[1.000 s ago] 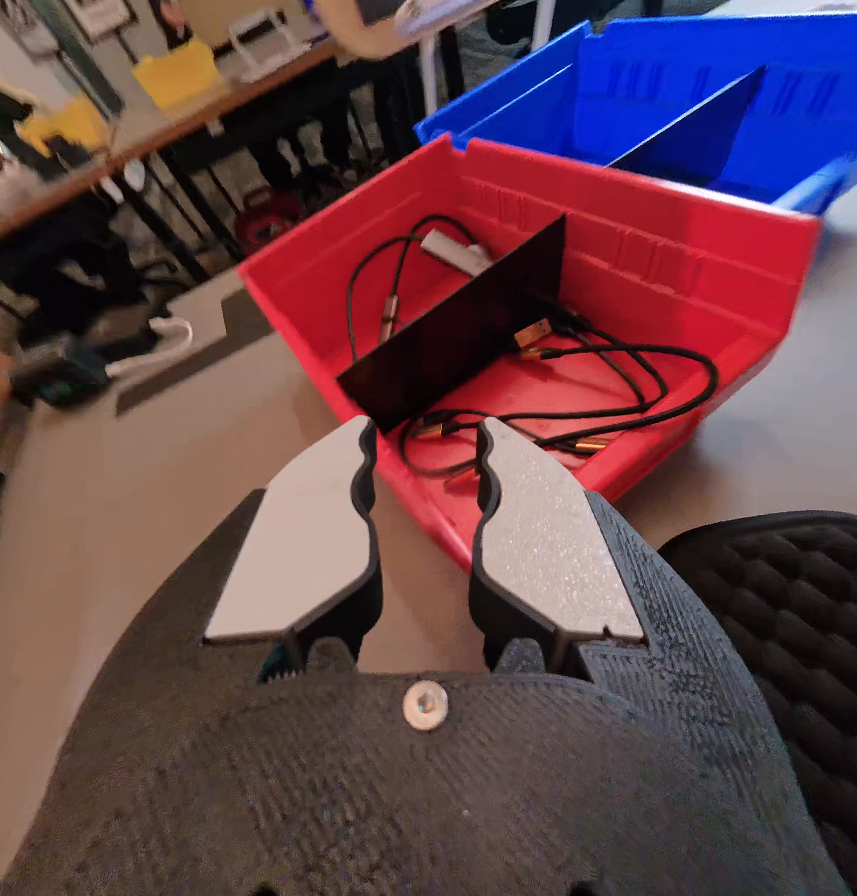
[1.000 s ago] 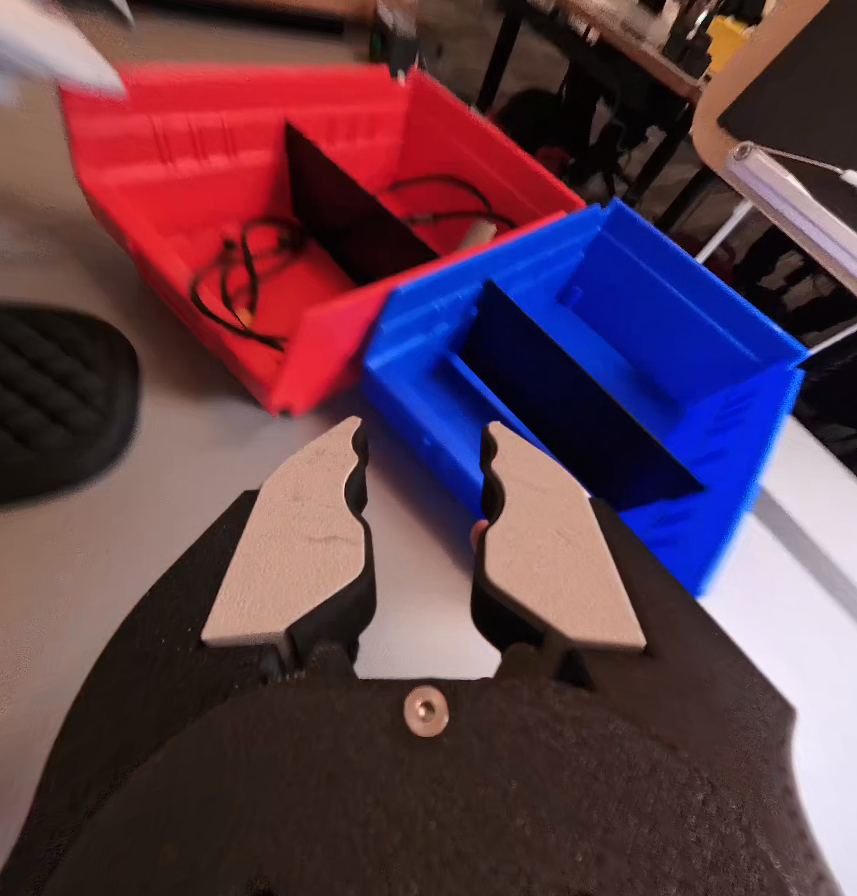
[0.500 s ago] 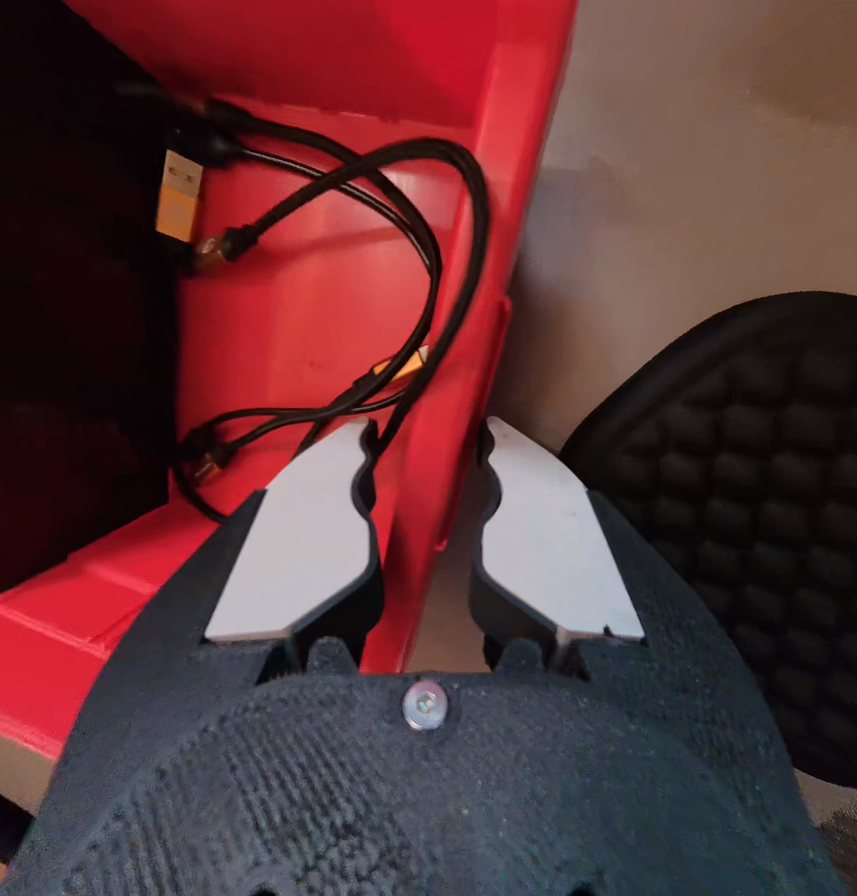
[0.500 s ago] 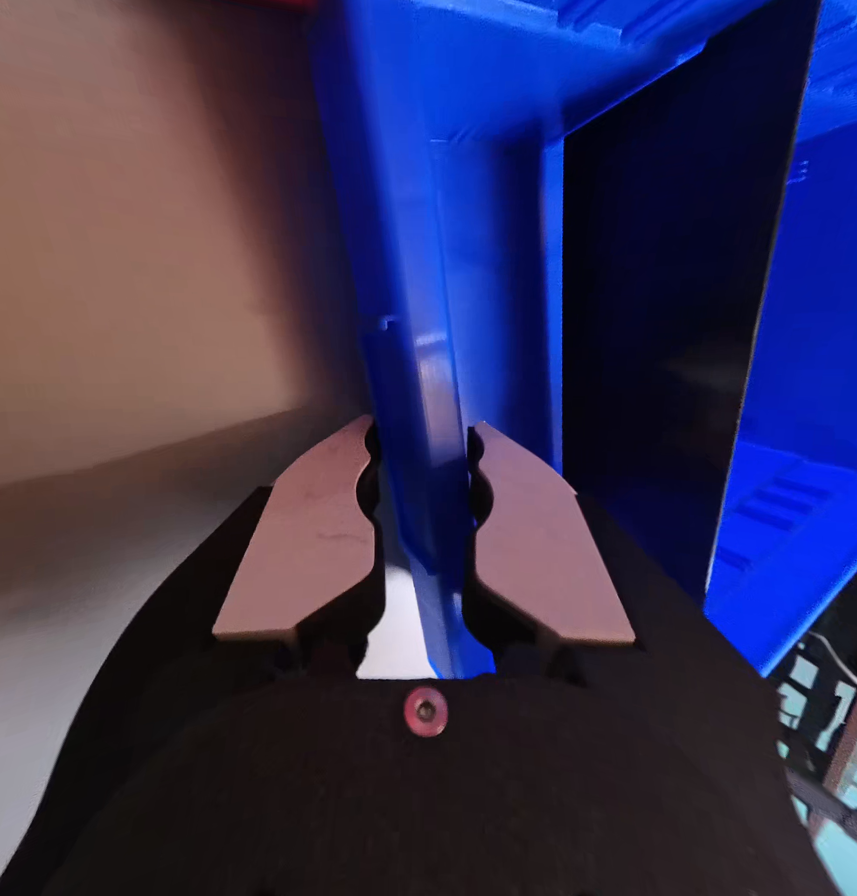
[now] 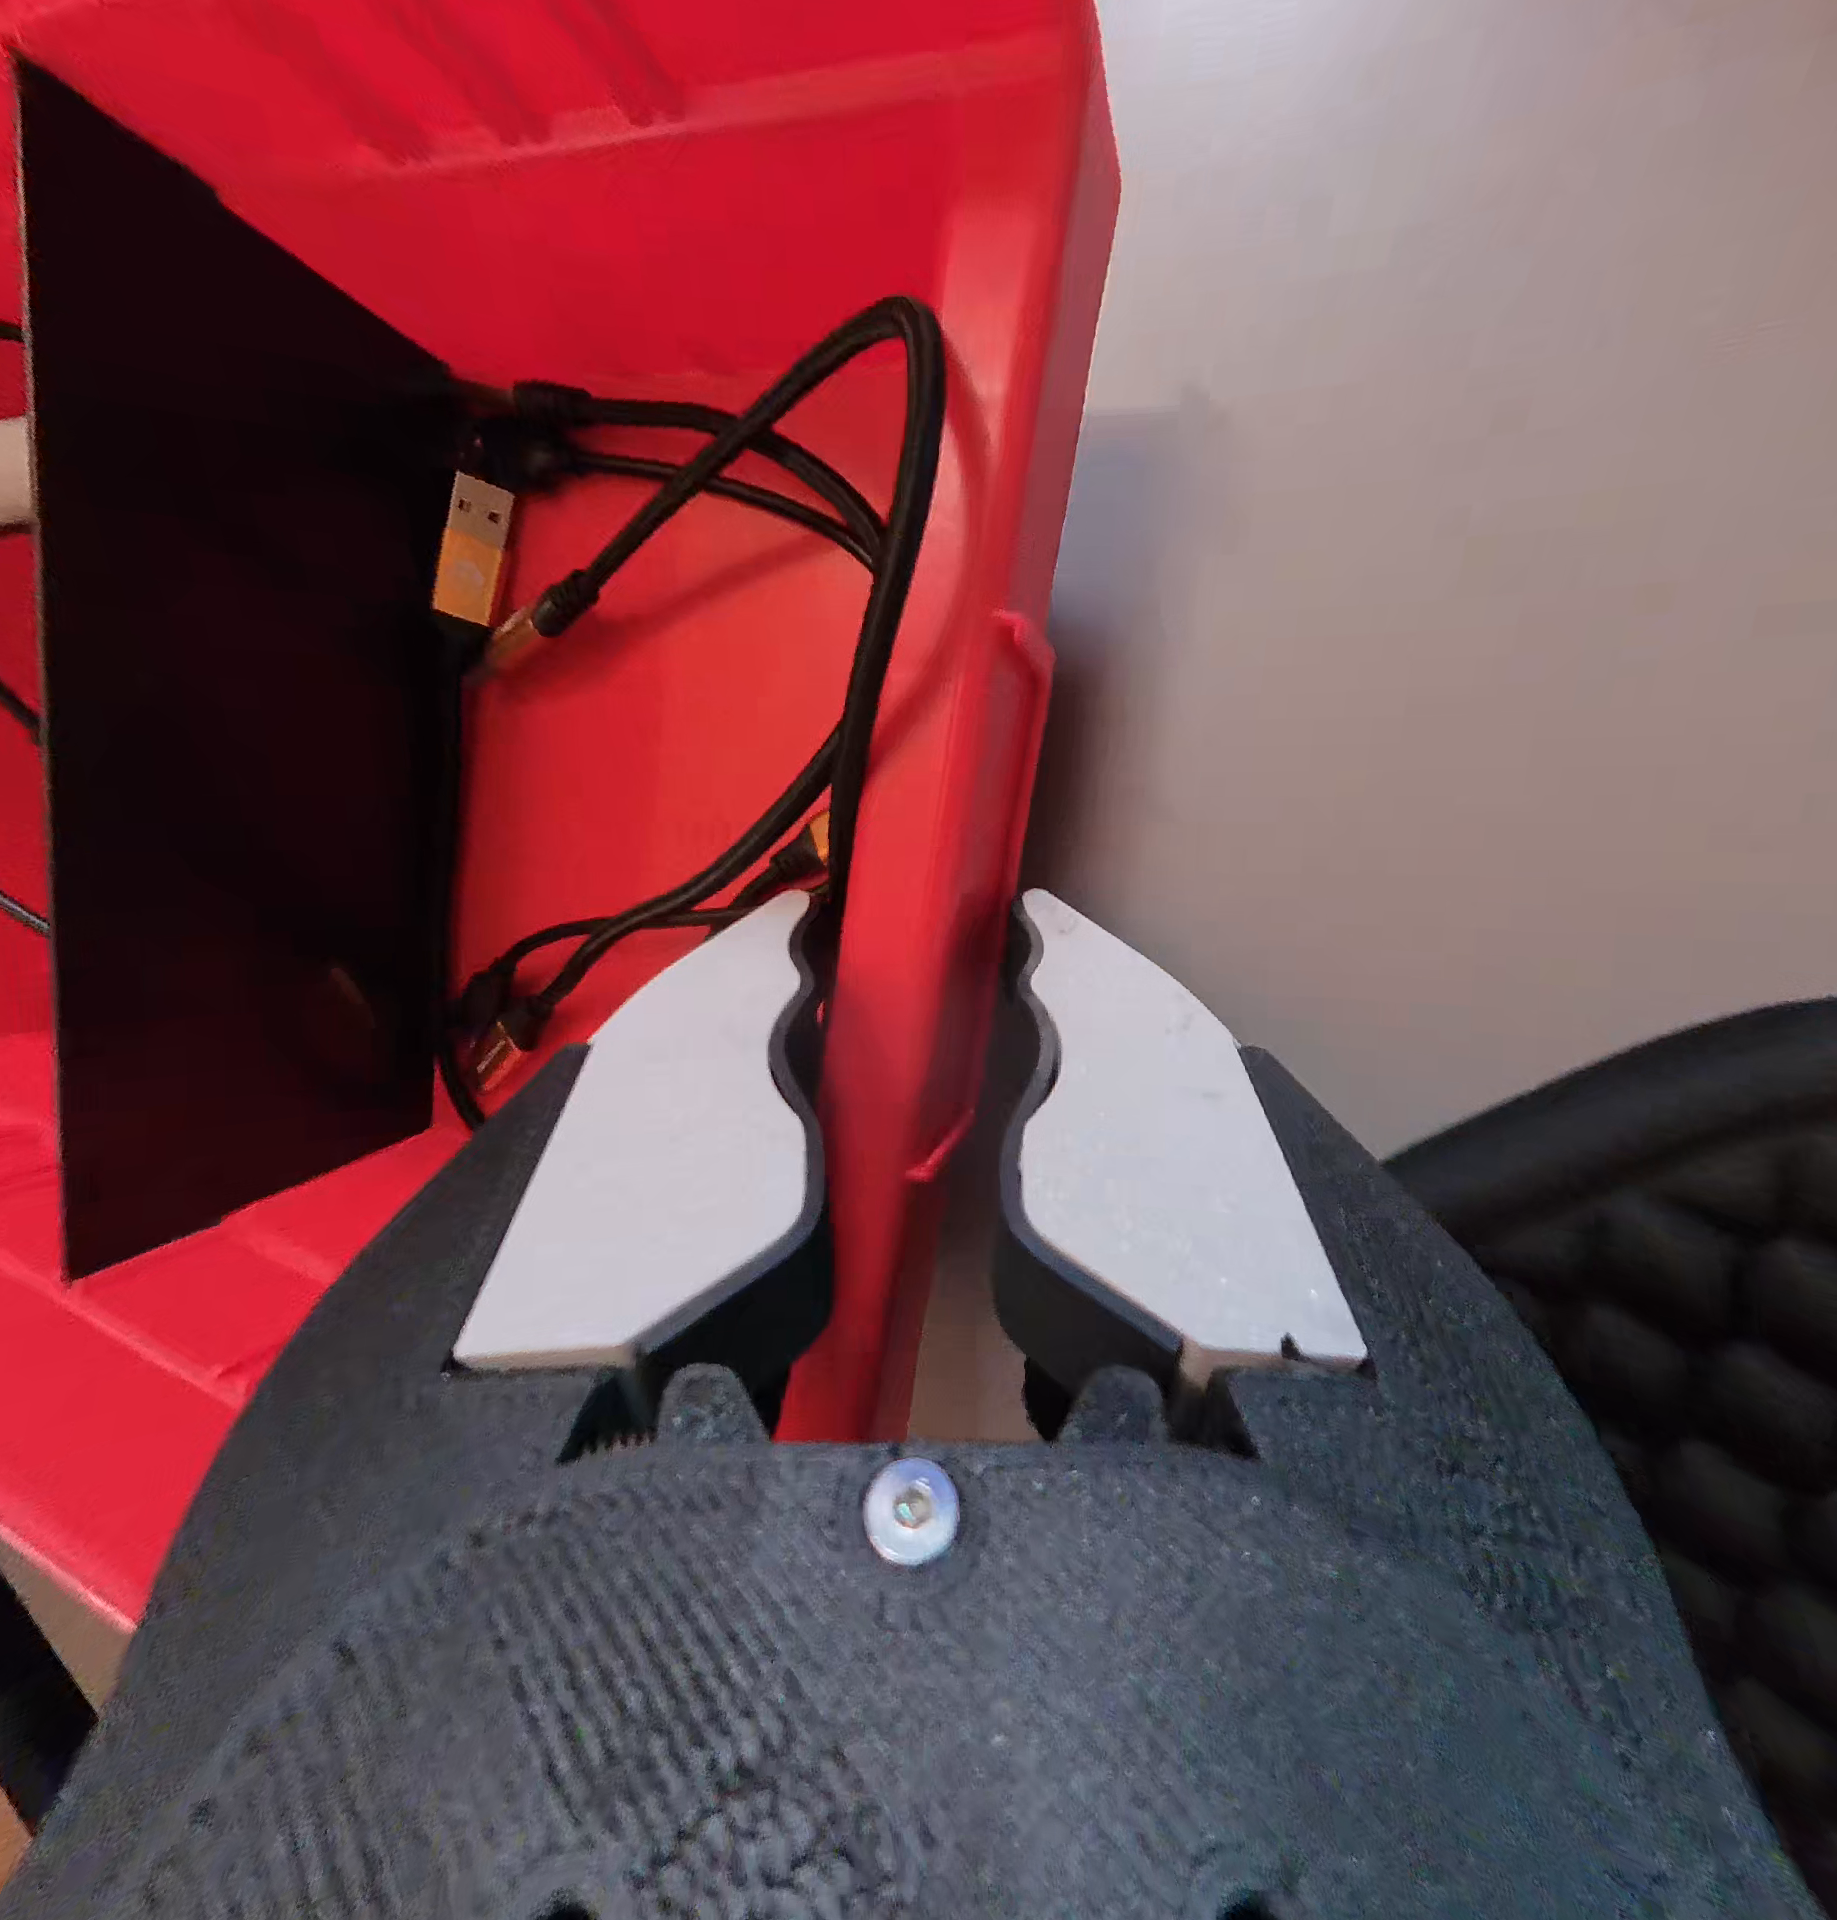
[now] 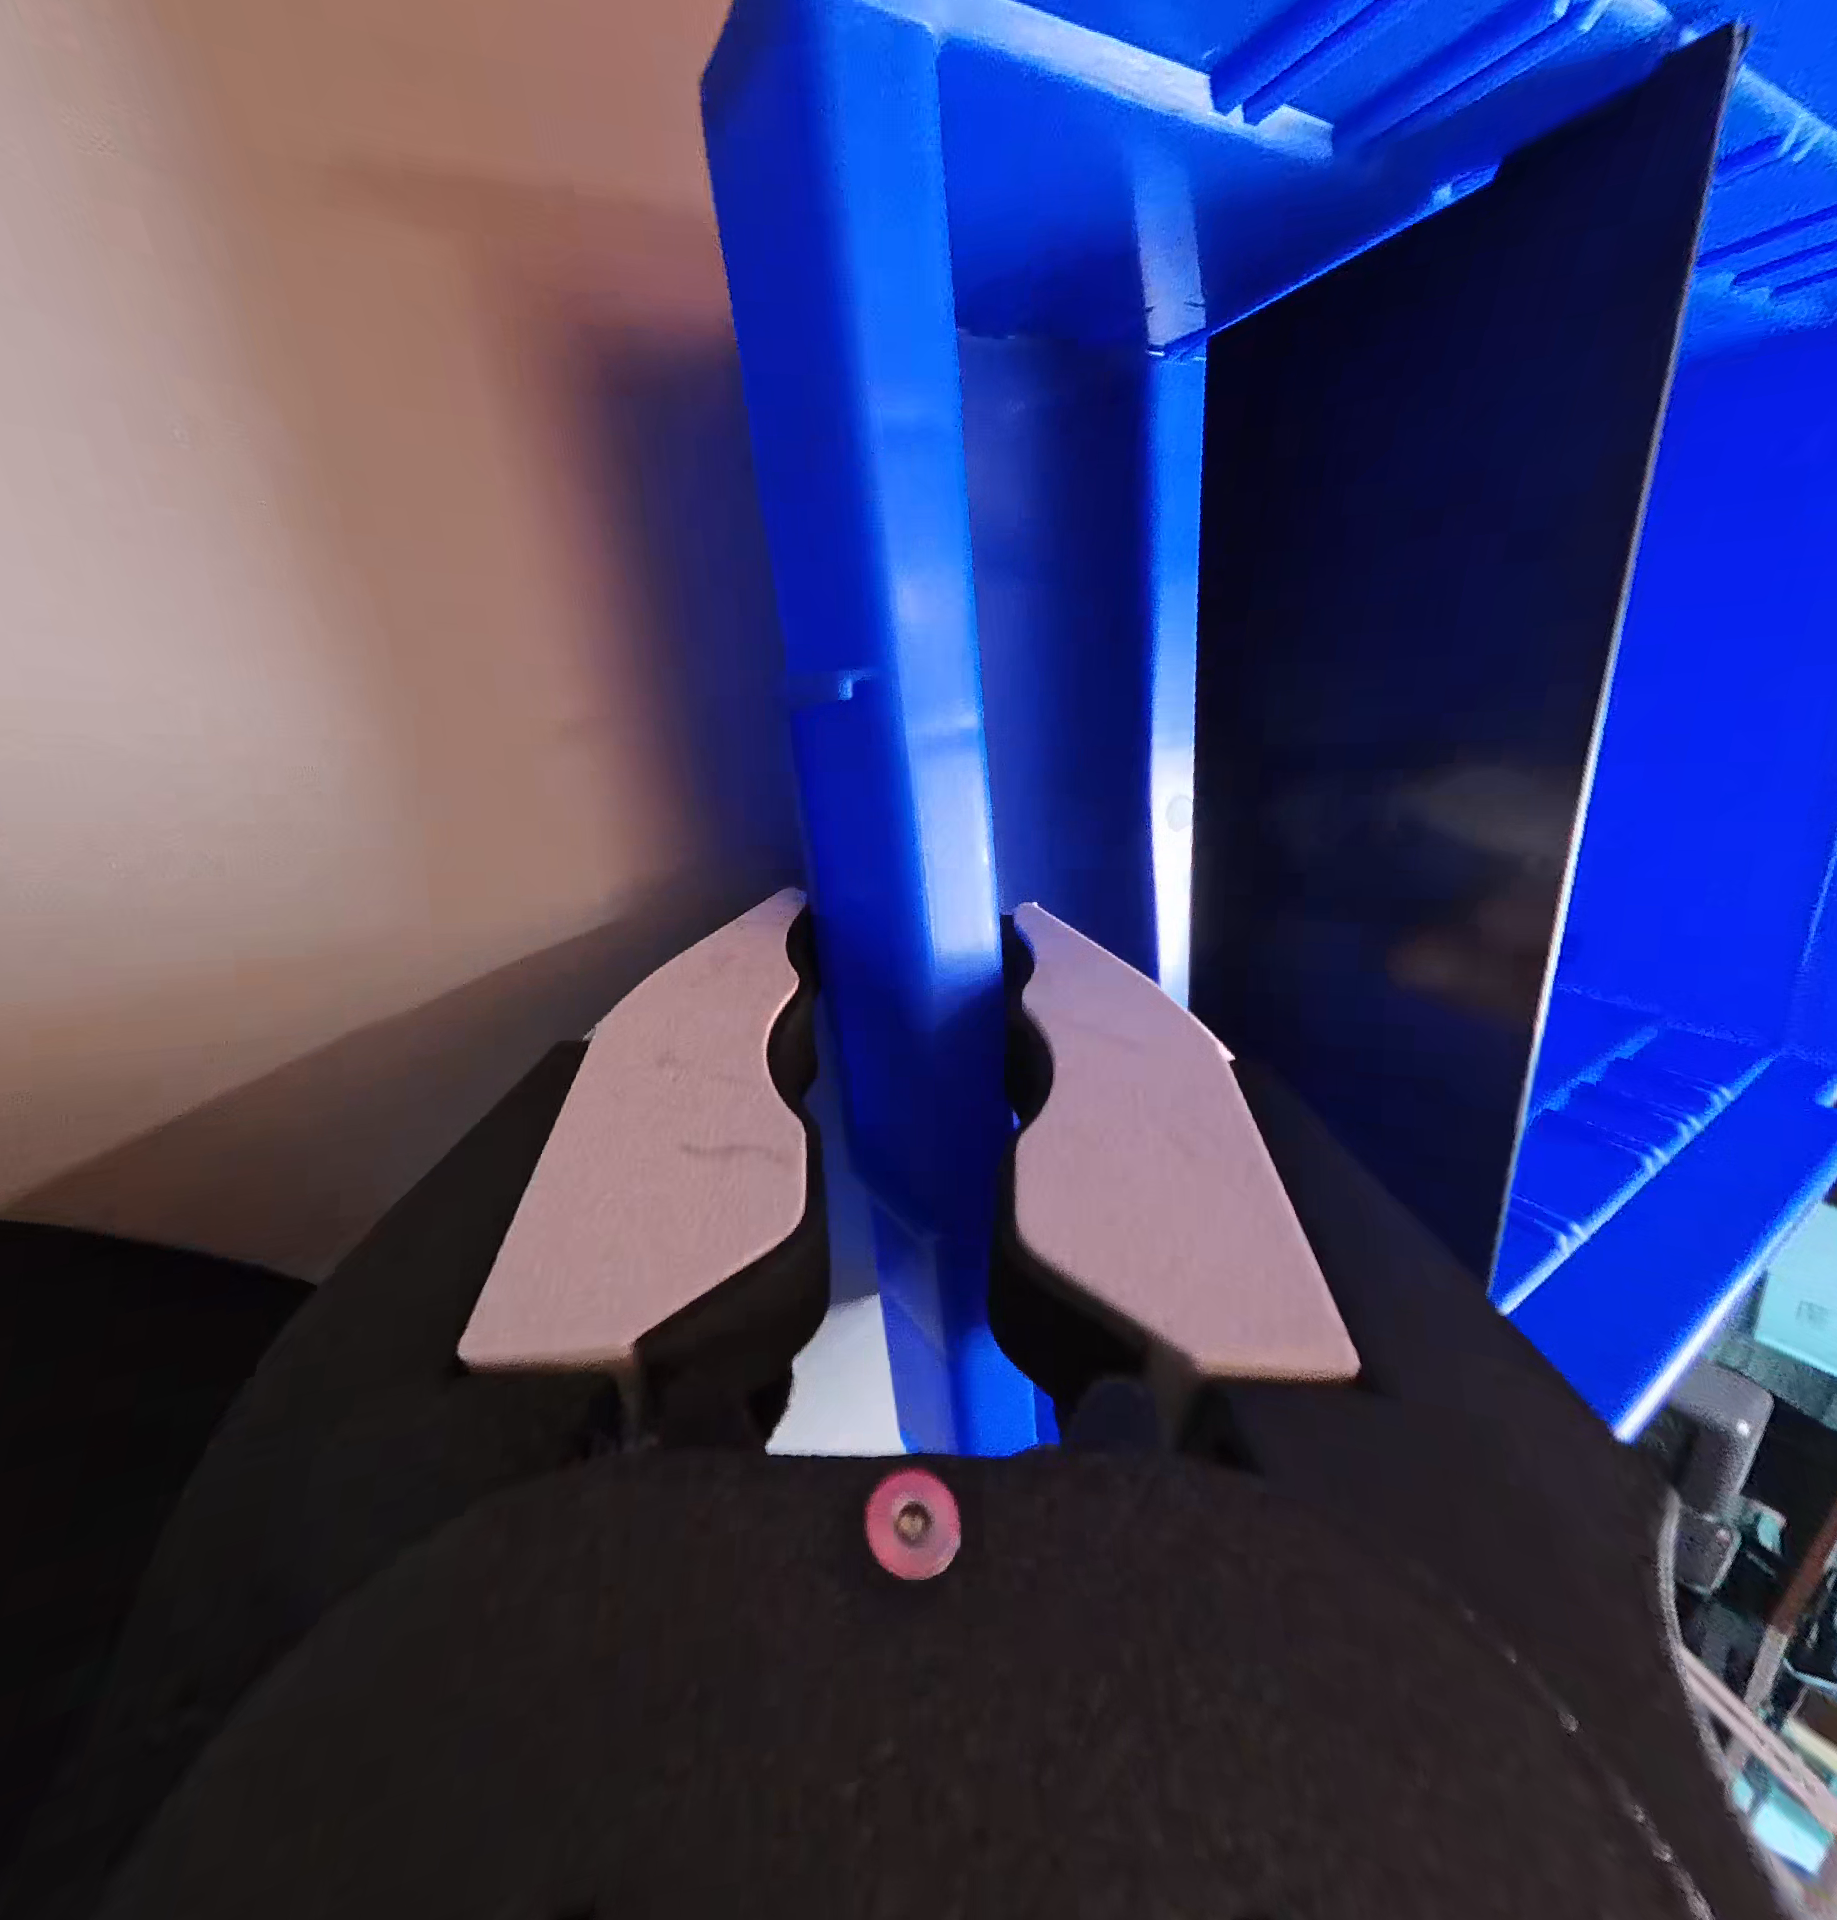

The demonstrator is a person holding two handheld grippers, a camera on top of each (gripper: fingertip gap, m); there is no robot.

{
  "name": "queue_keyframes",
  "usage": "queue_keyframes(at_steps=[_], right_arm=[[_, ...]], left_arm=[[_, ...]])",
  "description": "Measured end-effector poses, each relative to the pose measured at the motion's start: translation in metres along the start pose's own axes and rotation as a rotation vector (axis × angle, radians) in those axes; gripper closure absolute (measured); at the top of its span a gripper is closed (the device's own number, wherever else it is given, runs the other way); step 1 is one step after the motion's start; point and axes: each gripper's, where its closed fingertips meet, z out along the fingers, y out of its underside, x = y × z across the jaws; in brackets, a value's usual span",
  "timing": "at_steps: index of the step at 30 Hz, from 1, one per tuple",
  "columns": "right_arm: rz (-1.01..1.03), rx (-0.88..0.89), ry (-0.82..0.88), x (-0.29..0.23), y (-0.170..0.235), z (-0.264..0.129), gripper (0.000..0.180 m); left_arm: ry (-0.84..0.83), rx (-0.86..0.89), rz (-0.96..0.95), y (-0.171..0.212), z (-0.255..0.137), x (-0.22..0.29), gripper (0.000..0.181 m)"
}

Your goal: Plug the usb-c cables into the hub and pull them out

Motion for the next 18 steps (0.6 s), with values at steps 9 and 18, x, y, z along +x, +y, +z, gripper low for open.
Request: queue_keyframes(at_steps=[9, 18], right_arm=[[0.074, -0.069, 0.012, 0.051, 0.027, 0.025, 0.147], [0.181, -0.007, 0.041, 0.070, 0.019, 0.027, 0.135]], left_arm=[[-0.026, -0.031, 0.042, 0.004, 0.024, -0.060, 0.149], [-0.063, -0.025, 0.045, 0.009, 0.036, -0.090, 0.144]])
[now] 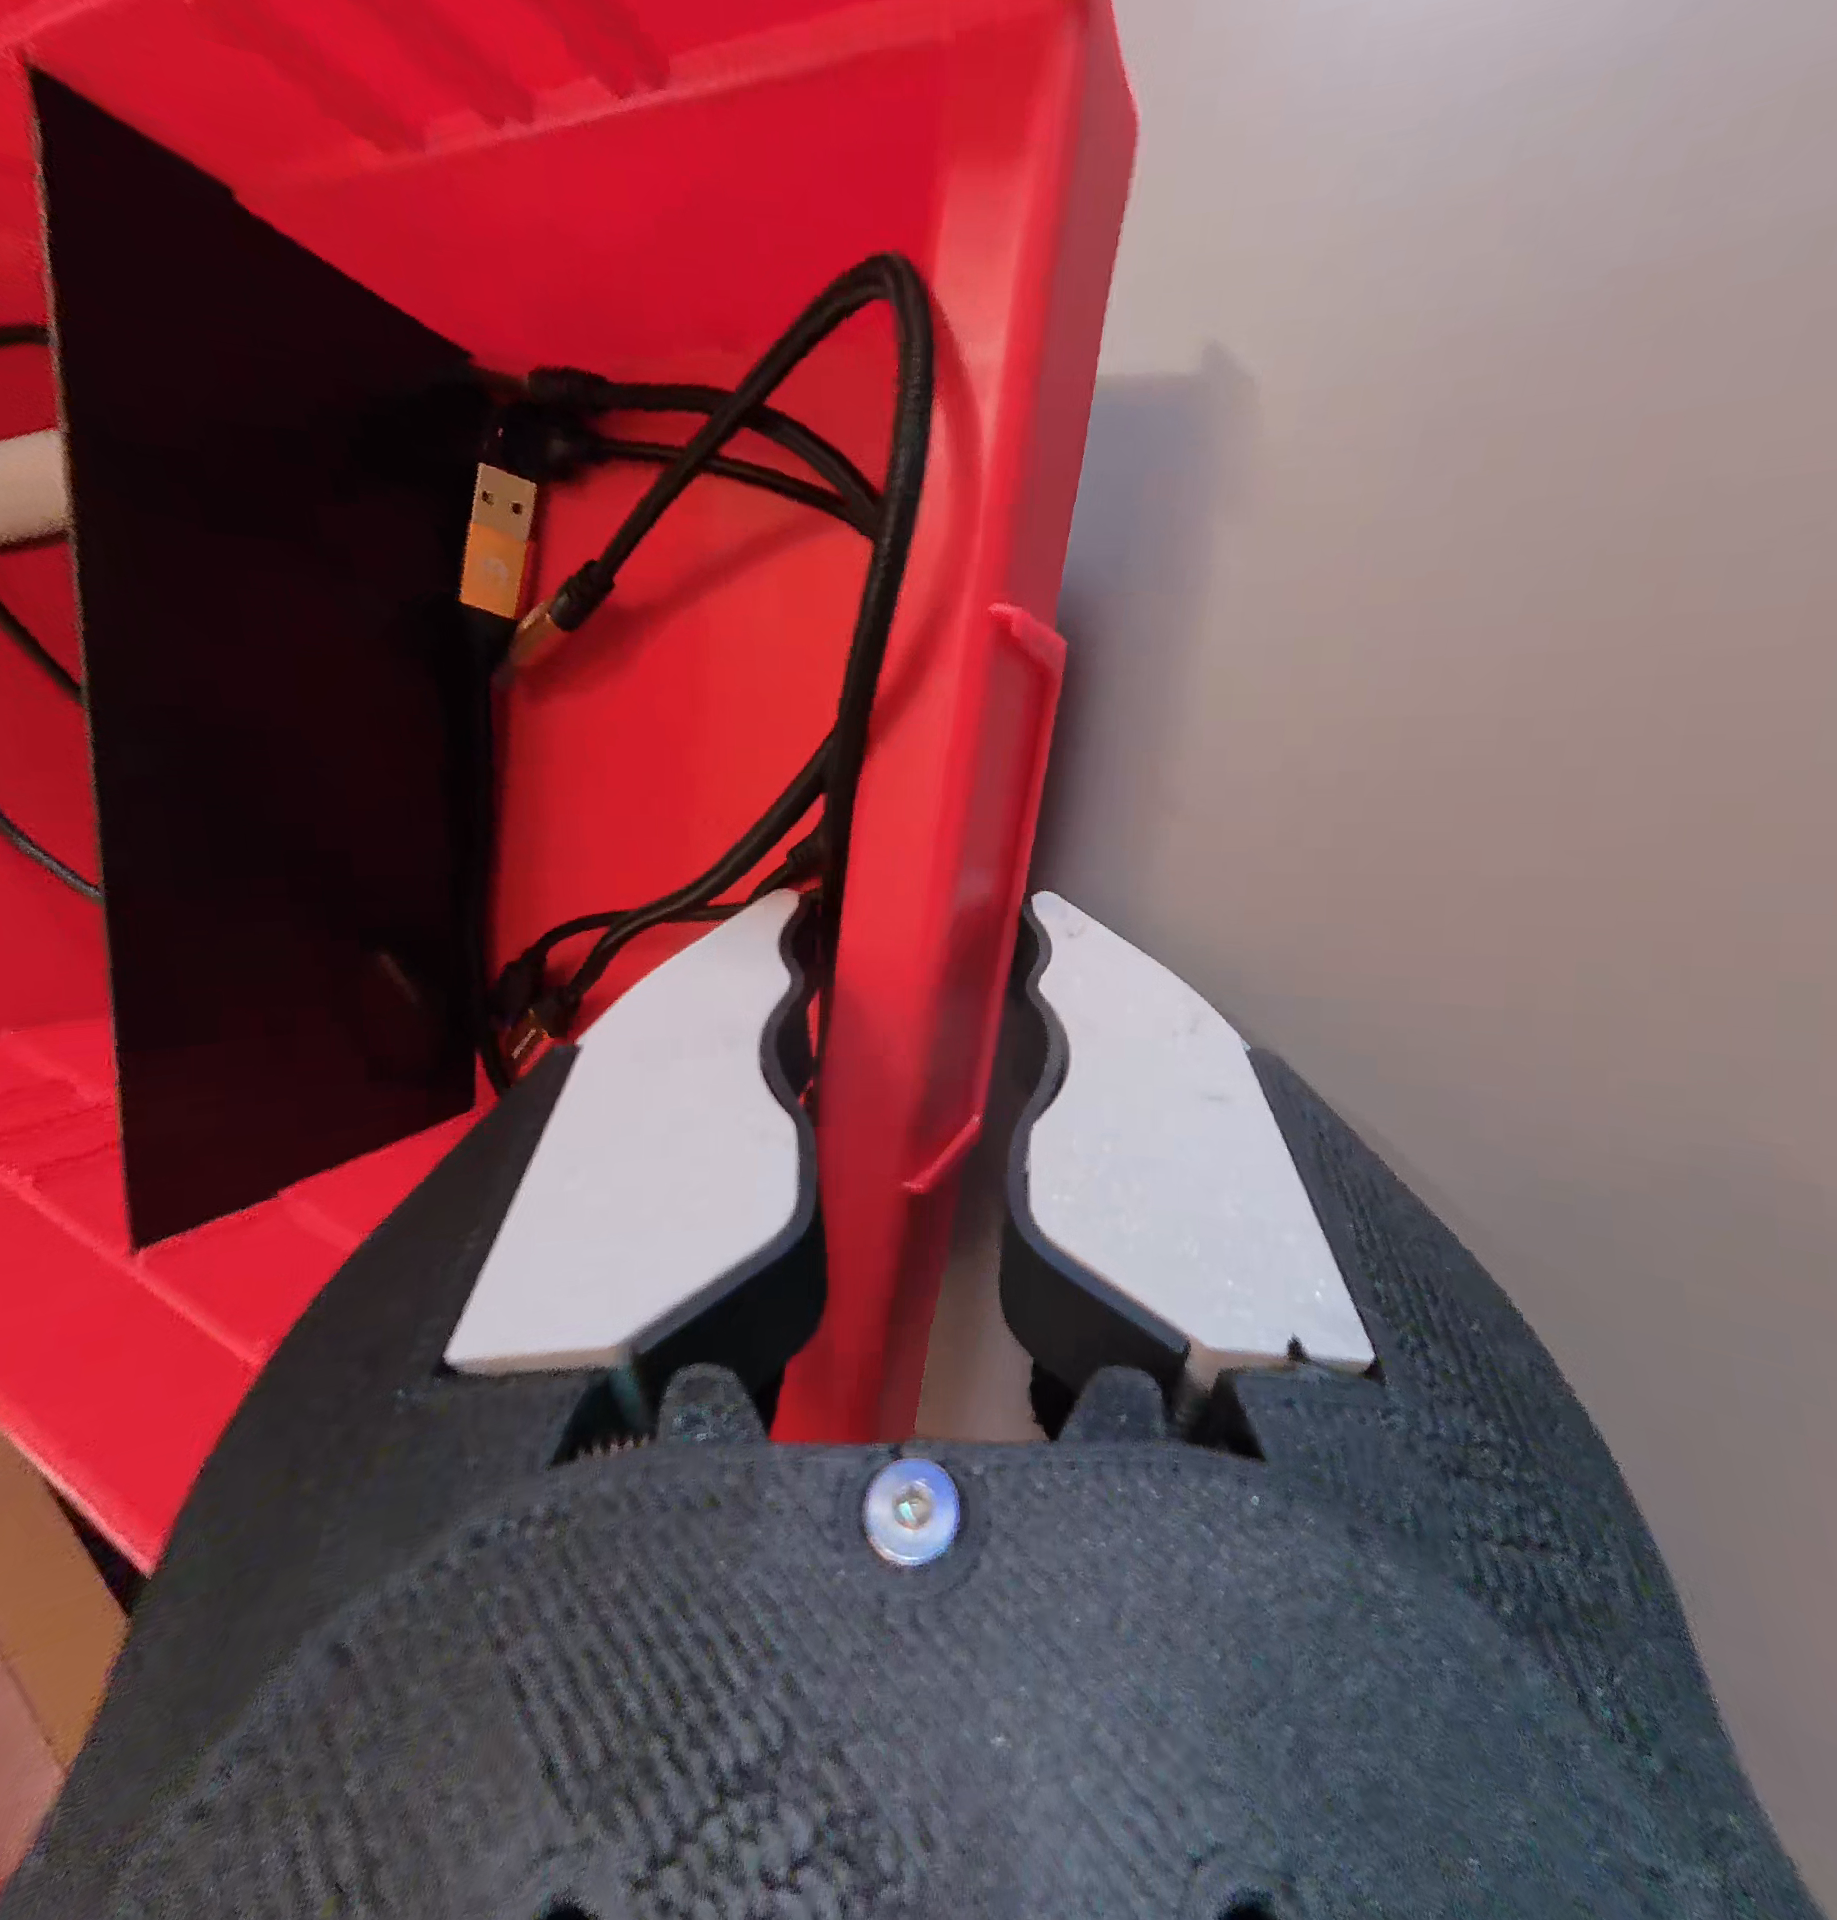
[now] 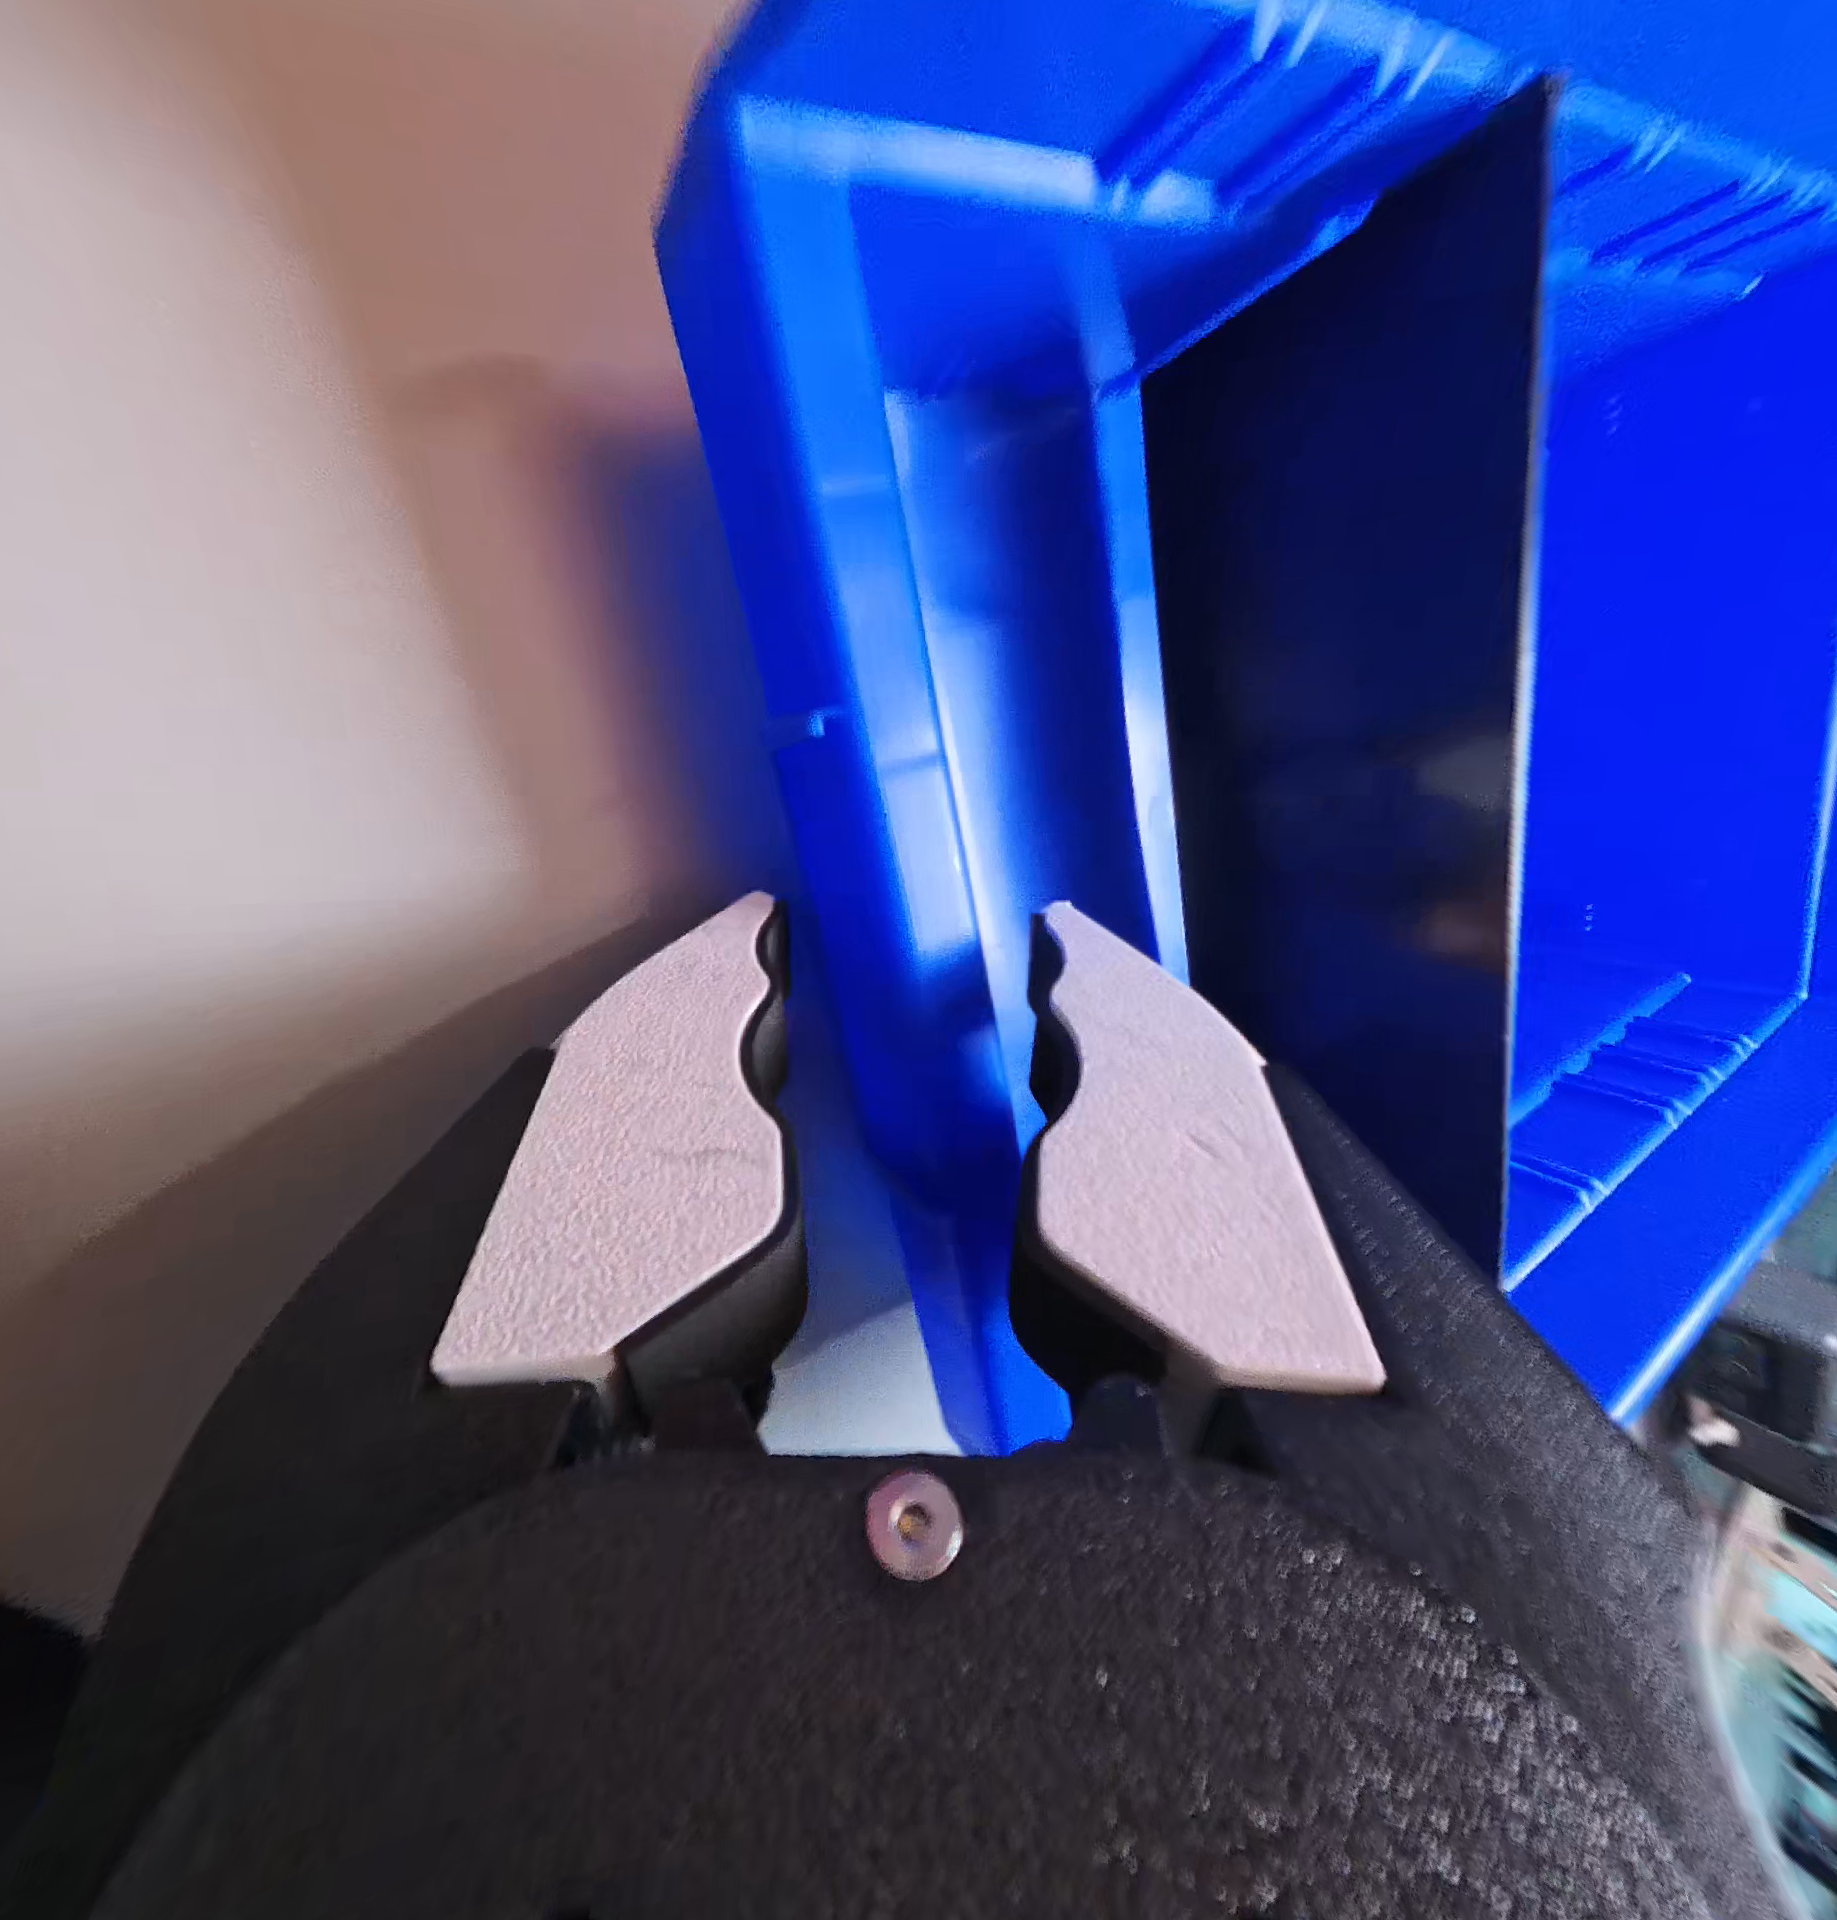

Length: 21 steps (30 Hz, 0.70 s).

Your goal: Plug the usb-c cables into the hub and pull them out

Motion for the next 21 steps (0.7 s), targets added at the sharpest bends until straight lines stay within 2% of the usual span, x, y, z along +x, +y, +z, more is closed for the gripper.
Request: queue_keyframes(at_steps=[6, 11, 14, 16, 21], right_arm=[[0.242, 0.488, -0.051, -0.008, -0.061, -0.055, 0.132], [0.456, 0.870, -0.044, -0.007, -0.089, -0.085, 0.138], [0.500, 0.935, -0.011, -0.006, -0.093, -0.087, 0.140], [0.500, 0.936, -0.003, -0.008, -0.094, -0.087, 0.140], [0.474, 0.944, 0.001, -0.020, -0.094, -0.088, 0.141]], left_arm=[[-0.016, 0.146, -0.085, 0.000, -0.039, -0.011, 0.140], [-0.013, 0.336, -0.209, -0.023, -0.090, -0.044, 0.142], [-0.050, 0.355, -0.308, -0.040, -0.102, -0.088, 0.145], [0.042, 0.357, -0.426, -0.057, -0.095, -0.110, 0.140], [0.273, 0.340, -0.808, -0.092, -0.034, -0.161, 0.136]])
